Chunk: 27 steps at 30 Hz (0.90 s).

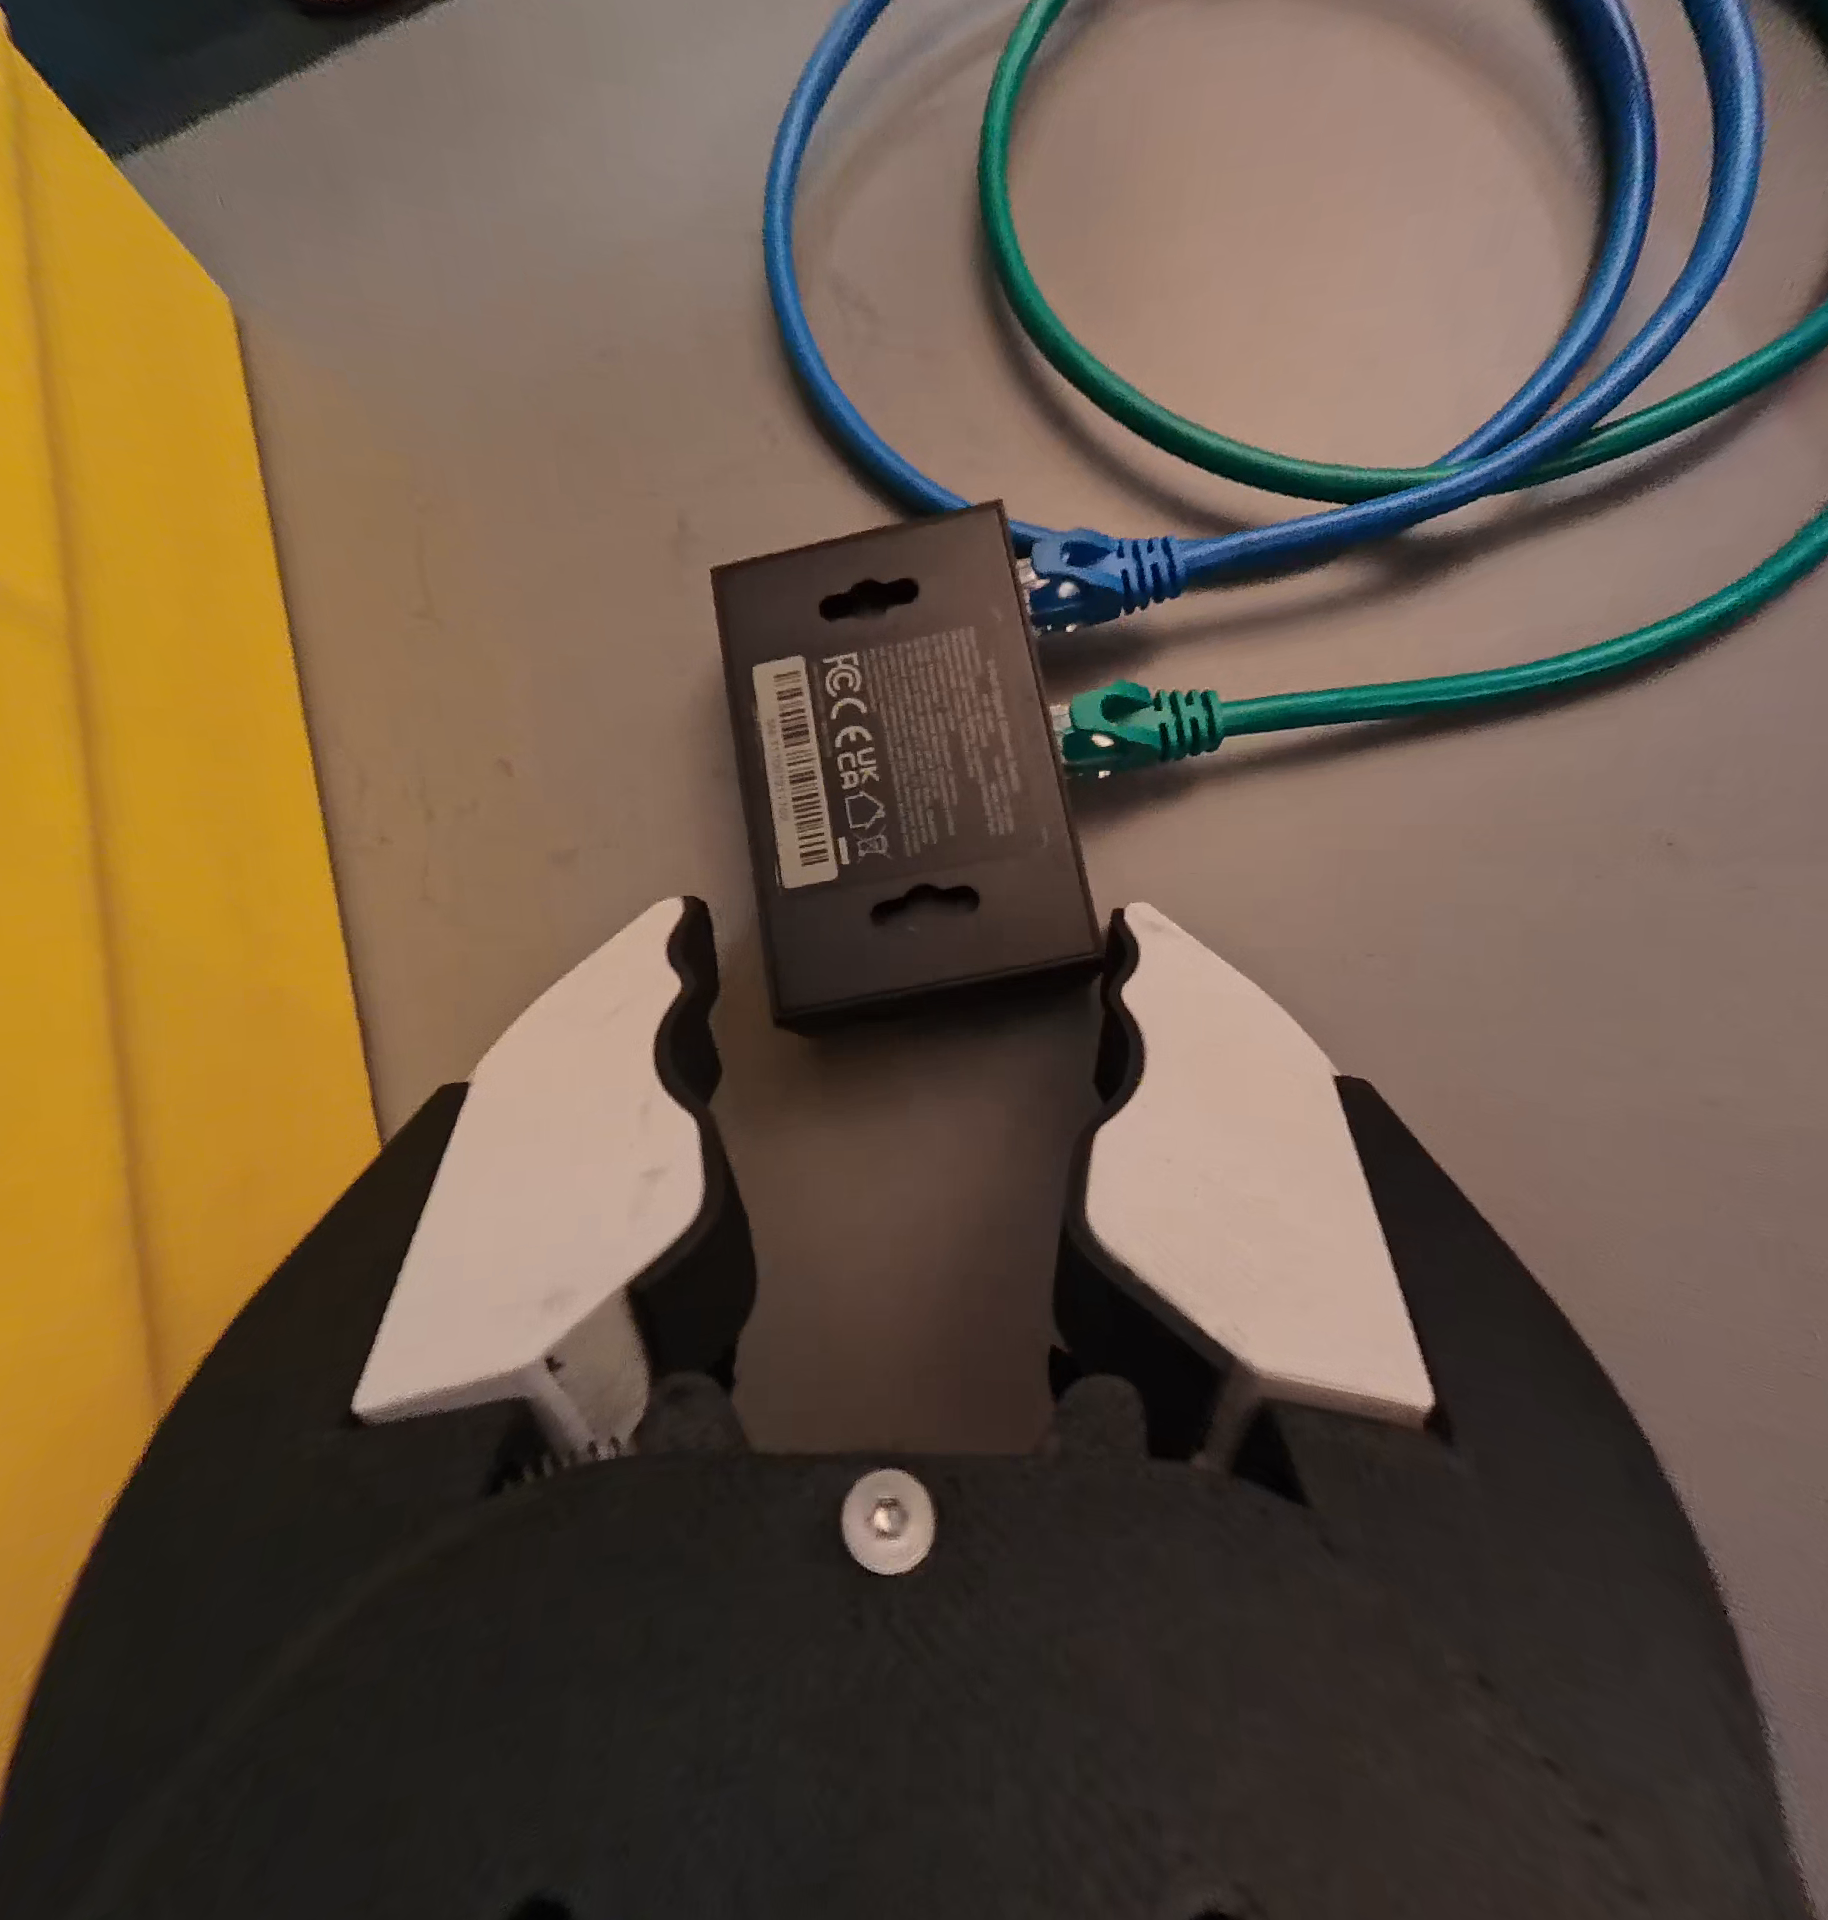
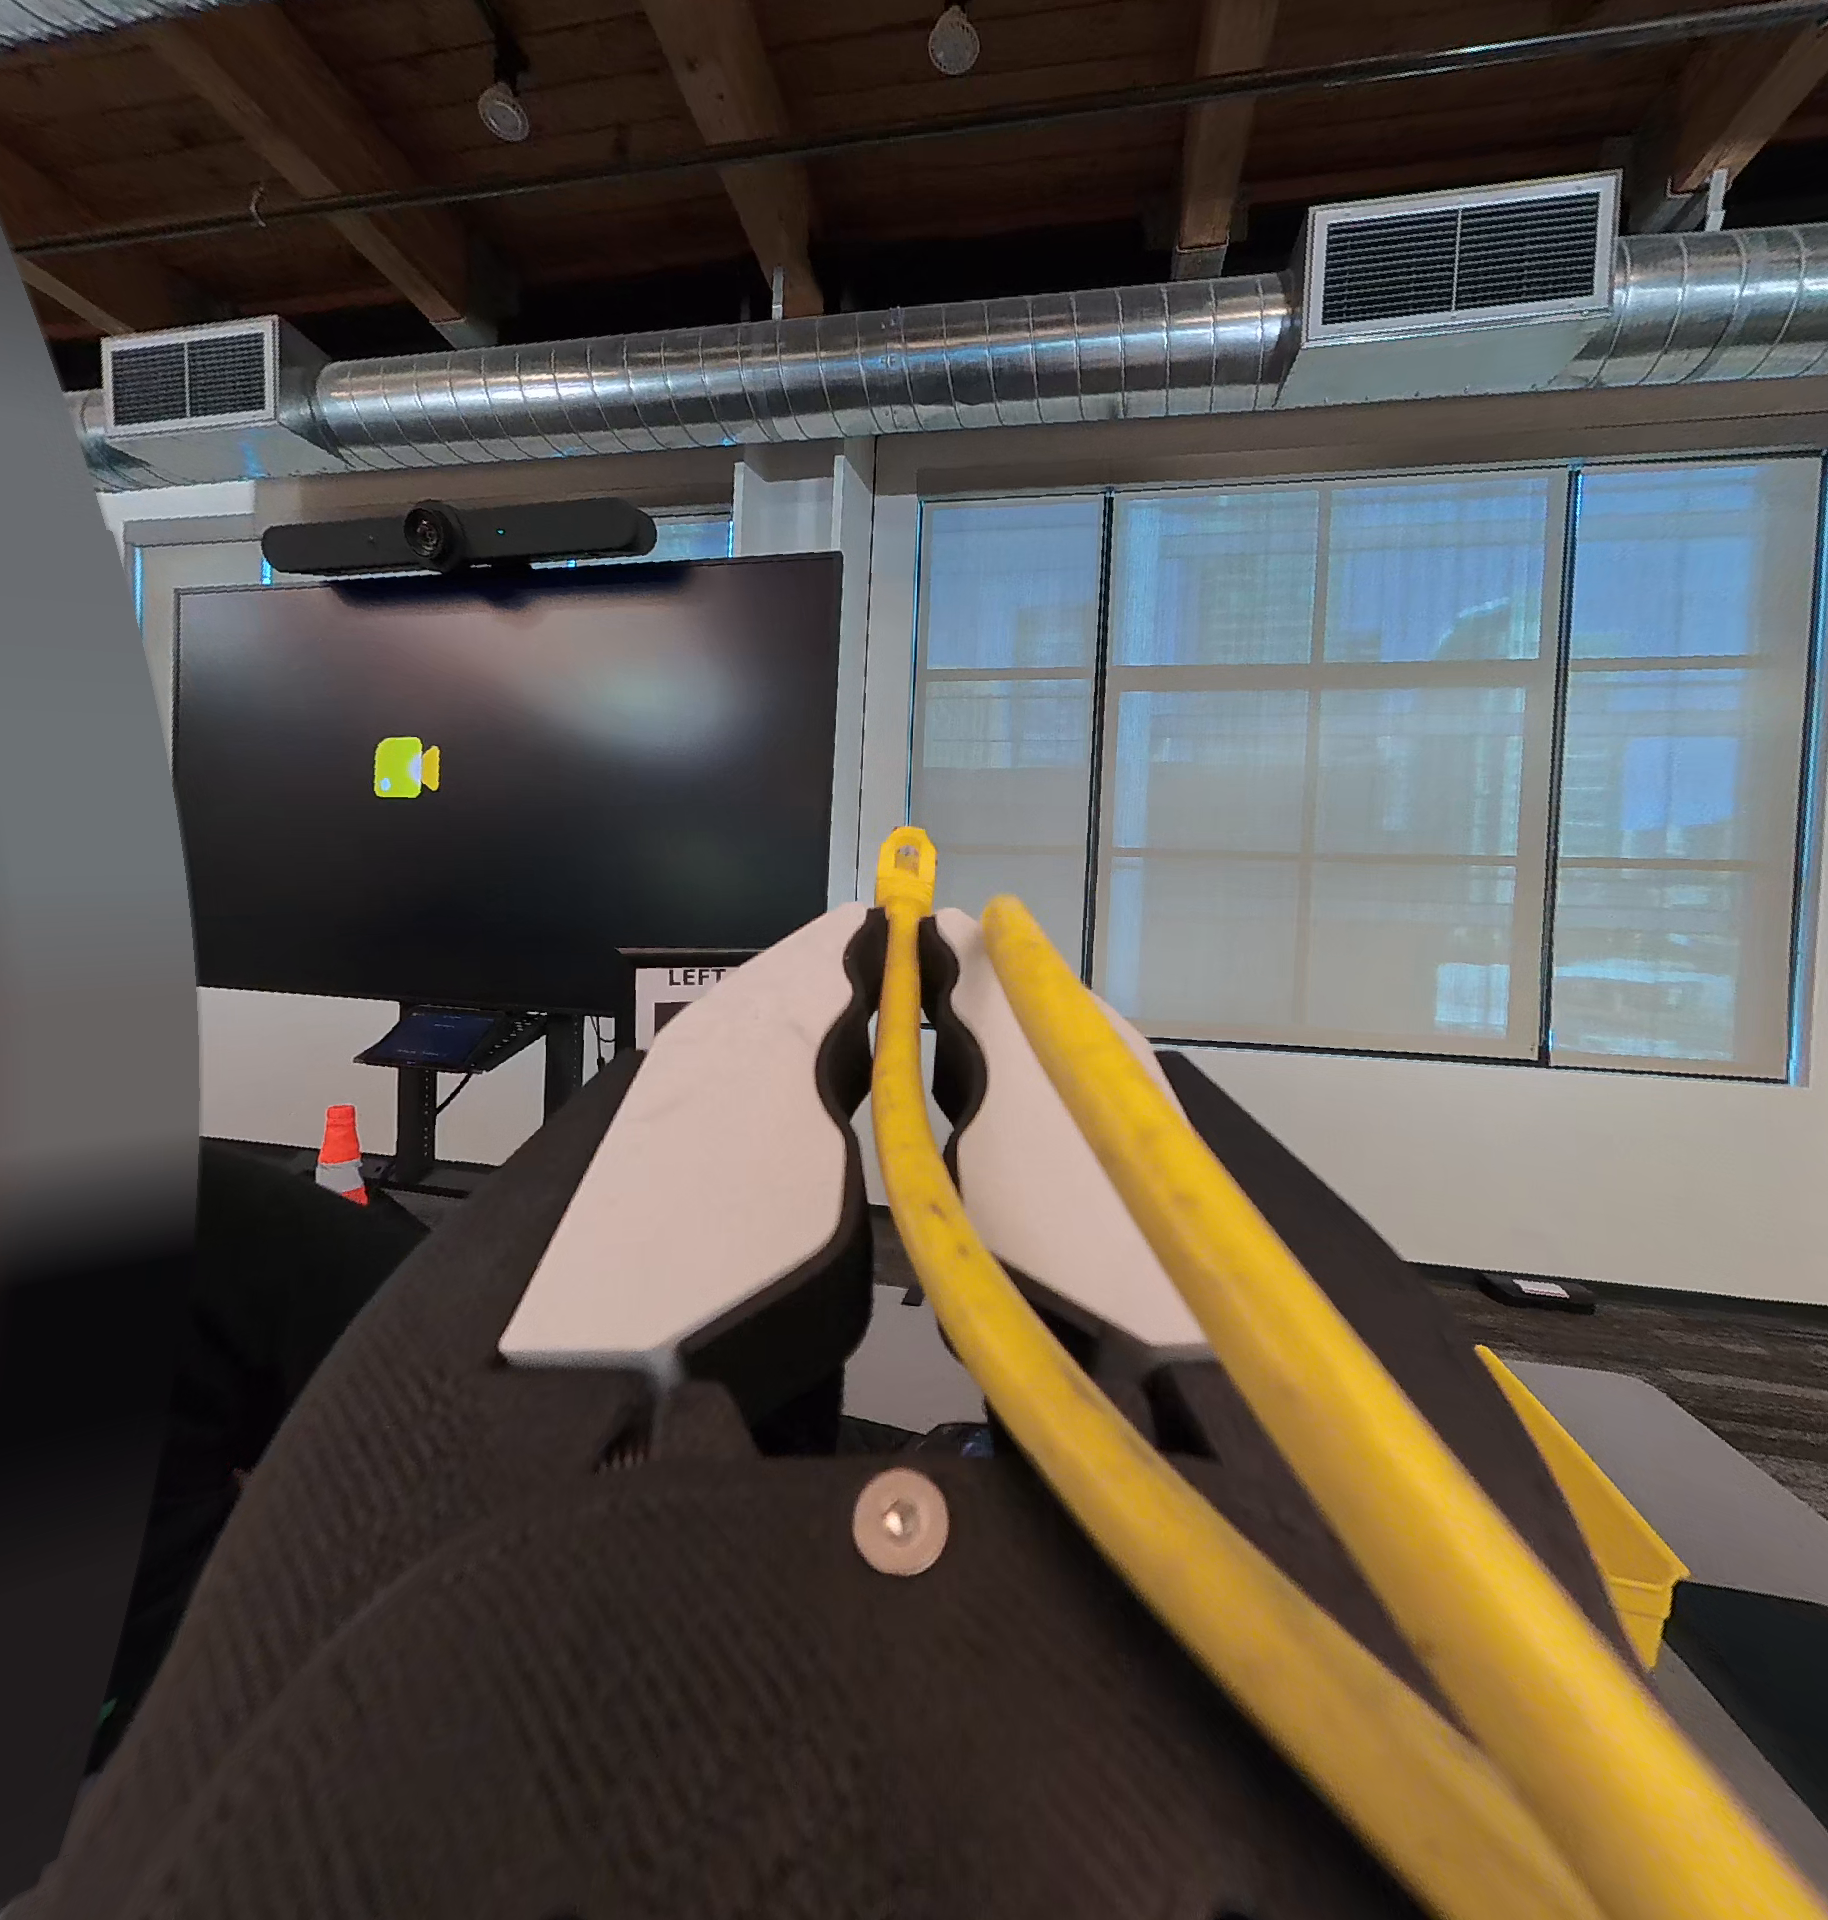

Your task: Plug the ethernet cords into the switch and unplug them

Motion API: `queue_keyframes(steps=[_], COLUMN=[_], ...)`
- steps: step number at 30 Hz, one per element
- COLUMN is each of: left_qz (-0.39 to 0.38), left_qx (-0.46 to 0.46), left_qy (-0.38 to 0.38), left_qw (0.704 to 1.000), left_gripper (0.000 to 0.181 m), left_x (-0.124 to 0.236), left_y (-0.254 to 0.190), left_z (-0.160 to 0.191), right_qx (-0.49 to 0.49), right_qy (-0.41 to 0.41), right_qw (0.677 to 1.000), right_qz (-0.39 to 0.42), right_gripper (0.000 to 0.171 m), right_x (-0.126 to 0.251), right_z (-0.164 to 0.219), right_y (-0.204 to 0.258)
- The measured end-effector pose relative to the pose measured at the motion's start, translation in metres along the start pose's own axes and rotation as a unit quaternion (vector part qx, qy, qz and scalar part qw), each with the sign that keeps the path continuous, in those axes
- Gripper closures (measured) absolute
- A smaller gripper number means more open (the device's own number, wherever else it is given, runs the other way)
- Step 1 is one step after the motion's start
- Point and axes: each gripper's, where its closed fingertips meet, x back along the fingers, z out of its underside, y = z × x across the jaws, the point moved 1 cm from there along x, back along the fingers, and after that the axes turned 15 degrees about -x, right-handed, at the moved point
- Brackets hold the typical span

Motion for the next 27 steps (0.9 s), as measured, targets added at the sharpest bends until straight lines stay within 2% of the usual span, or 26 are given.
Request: queue_keyframes(steps=[4,9,13,15,16,17,24,27], left_qz=[-0.022,0.025,0.052,0.062,0.066,0.066,0.063,0.049], left_qx=[0.001,0.03,0.041,0.031,0.027,0.029,0.025,-0.01], left_qy=[-0.024,-0.01,-0.006,-0.011,-0.015,-0.015,-0.013,-0.013], left_qw=[0.999,0.999,0.998,0.998,0.997,0.997,0.998,0.999], left_gripper=[0.106,0.101,0.09,0.096,0.113,0.118,0.119,0.119], left_x=[0.002,-0.003,-0.007,-0.007,-0.007,-0.007,-0.009,-0.009], left_y=[0.002,0.0,-0.002,-0.005,-0.006,-0.006,-0.003,-0.001], left_z=[0.0,0.003,0.003,-0.001,-0.003,-0.003,-0.005,-0.007], right_qx=[-0.002,-0.001,-0.003,-0.003,-0.004,-0.005,-0.007,-0.007], right_qy=[0.003,0.011,0.016,0.018,0.019,0.019,0.02,0.02], right_qw=[1.0,1.0,1.0,1.0,1.0,1.0,1.0,1.0], right_qz=[0.003,0.007,0.009,0.01,0.011,0.011,0.012,0.011], right_gripper=[0.163,0.163,0.163,0.163,0.163,0.163,0.163,0.163], right_x=[-0.001,-0.004,-0.005,-0.006,-0.006,-0.006,-0.006,-0.006], right_z=[0.002,0.007,0.01,0.011,0.012,0.012,0.012,0.013], right_y=[-0.002,-0.005,-0.007,-0.008,-0.009,-0.009,-0.011,-0.011])
